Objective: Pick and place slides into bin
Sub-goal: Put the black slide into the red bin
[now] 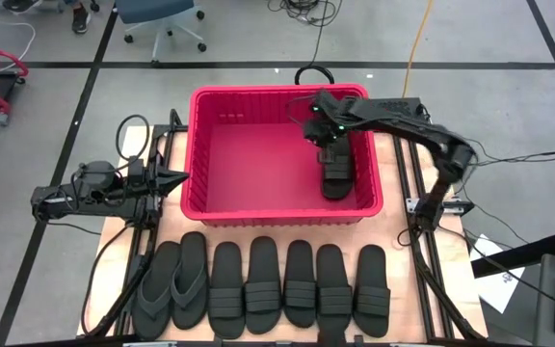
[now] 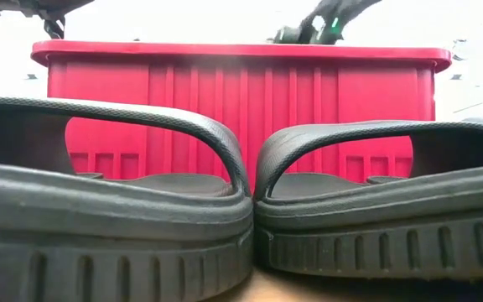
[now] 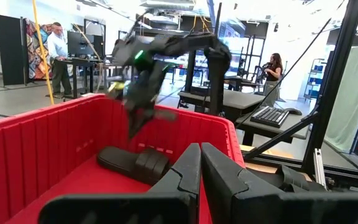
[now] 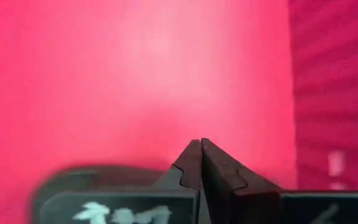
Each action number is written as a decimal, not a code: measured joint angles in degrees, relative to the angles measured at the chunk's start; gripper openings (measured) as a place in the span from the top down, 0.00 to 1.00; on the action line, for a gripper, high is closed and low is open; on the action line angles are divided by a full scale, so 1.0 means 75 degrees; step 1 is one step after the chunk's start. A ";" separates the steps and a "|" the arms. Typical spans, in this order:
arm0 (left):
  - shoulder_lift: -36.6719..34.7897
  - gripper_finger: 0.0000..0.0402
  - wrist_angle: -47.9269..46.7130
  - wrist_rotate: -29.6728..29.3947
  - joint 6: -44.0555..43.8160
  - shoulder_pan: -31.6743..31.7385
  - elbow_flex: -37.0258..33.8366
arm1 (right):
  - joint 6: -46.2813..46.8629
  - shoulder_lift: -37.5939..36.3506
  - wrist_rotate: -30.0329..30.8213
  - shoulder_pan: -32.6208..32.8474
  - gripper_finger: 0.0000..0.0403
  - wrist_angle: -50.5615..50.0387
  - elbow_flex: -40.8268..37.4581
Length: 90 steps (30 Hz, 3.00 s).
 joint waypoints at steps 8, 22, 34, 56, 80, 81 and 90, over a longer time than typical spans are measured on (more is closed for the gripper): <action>-0.0001 0.96 0.0000 0.0000 0.0000 0.0000 0.0000 | 0.0666 -0.2817 -0.2760 0.1452 1.00 -0.0757 0.0009; -0.0003 0.96 0.0000 0.0000 0.0000 0.0000 0.0000 | 0.6189 -0.4210 -0.2772 0.6348 1.00 -0.3105 -0.0194; 0.0000 0.96 0.0000 0.0000 0.0000 0.0000 0.0000 | 0.7071 -0.4056 -0.4009 0.7051 0.80 -0.1128 -0.3615; -0.0003 0.96 0.0000 0.0000 0.0000 0.0001 0.0000 | 1.0103 -0.4242 -0.5704 0.7186 0.42 0.5518 -0.8093; 0.0000 0.96 0.0000 0.0000 0.0000 0.0000 0.0000 | 1.1668 -0.4025 -0.3498 0.8666 0.47 0.6181 -0.8446; -0.0003 0.96 0.0000 0.0000 0.0000 0.0000 0.0000 | 1.1670 -0.4002 -0.3347 0.8694 0.47 0.6181 -0.8446; -0.0003 0.96 0.0000 -0.0003 0.0000 0.0003 0.0000 | 1.1674 -0.3488 -0.3436 0.8709 0.60 0.6749 -0.8446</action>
